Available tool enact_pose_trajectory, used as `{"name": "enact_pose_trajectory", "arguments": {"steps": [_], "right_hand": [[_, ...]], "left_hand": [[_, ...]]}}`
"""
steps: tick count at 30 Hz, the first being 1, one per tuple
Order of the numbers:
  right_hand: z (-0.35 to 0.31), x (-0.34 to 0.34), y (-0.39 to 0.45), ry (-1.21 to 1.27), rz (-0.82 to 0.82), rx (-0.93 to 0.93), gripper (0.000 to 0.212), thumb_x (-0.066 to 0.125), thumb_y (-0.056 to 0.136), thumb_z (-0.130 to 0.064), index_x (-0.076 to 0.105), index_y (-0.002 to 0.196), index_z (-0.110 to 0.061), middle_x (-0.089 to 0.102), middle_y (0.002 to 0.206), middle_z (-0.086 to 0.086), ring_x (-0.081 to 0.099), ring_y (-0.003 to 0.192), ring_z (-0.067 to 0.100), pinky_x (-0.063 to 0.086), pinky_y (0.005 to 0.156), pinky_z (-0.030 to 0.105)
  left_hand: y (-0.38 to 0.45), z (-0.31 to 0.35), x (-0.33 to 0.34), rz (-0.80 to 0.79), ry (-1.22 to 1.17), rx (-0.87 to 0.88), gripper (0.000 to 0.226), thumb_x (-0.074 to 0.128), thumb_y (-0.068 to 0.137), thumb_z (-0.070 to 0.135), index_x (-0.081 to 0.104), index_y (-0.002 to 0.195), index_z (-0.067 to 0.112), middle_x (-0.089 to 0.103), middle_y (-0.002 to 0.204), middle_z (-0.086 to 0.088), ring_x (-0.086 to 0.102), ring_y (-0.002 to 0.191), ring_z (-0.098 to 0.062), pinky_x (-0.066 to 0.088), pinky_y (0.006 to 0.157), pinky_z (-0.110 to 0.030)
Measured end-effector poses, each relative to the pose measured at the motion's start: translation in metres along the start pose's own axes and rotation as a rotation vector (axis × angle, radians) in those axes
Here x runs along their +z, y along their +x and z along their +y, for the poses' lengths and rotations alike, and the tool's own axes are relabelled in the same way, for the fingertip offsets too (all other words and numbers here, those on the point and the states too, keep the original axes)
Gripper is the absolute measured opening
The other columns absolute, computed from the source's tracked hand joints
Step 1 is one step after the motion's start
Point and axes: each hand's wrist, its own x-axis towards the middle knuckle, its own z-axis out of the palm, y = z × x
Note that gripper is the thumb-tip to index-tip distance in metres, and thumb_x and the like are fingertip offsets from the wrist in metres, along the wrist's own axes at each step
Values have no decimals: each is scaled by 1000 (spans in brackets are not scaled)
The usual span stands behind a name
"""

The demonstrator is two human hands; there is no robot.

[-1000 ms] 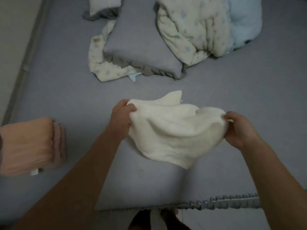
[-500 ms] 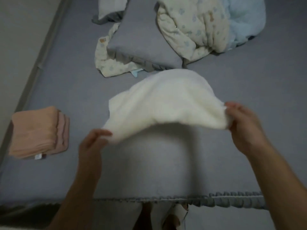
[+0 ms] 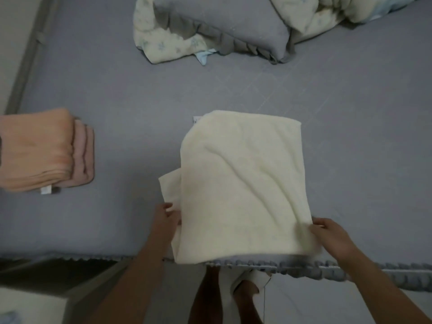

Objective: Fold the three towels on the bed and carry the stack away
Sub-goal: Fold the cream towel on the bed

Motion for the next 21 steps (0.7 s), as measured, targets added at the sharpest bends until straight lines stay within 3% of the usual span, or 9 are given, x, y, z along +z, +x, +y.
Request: {"name": "enact_pose_trajectory", "arguments": {"steps": [6,9,10,13,16,19,21], "right_hand": [[-48,3,22,40,37,4,36,56,94,-22,58,127,-9,61,120,10,59,104,29,44,85,39],[-72,11,35,74,91,-26,8,58,92,-16,67,91,-18,67,92,6,62,79,22,50,81,46],[-83,14,45,93,122,-28,11,60,91,-14,64,83,-20,64,82,2,60,72,18,51,83,48],[-106,19,57,188,208,-41,7,65,88,-17,67,94,-15,64,86,4,60,75,20,52,84,47],[-127,21,79,213,253,-35,15,67,86,-25,68,94,-12,67,92,13,62,74,24,51,75,39],[-135,7,93,132,295,-75,19,65,86,-23,68,90,-4,66,83,15,60,74,27,53,76,46],[-131,-10,96,134,387,-83,18,61,84,-22,68,92,-7,64,82,14,58,78,27,50,74,45]], "left_hand": [[56,62,14,-32,42,10,41,56,88,15,49,129,15,63,101,-14,58,73,-22,47,66,-31],[79,82,15,-40,3,72,37,54,91,8,50,126,13,60,89,-17,52,59,-19,43,48,-25],[90,88,13,-15,57,104,33,57,90,8,53,122,15,62,90,-16,54,60,-20,46,49,-25],[92,96,-1,29,598,302,19,71,81,19,65,98,16,66,91,-6,61,81,-25,49,74,-33],[90,106,-3,-81,893,422,17,75,75,24,62,80,14,62,92,-7,60,87,-29,49,79,-36],[87,125,-1,-172,771,526,23,71,77,17,49,72,12,51,72,-4,49,67,-22,39,65,-33],[90,143,-4,-139,641,574,20,68,81,17,48,77,14,47,64,2,42,57,-13,35,58,-32]]}}
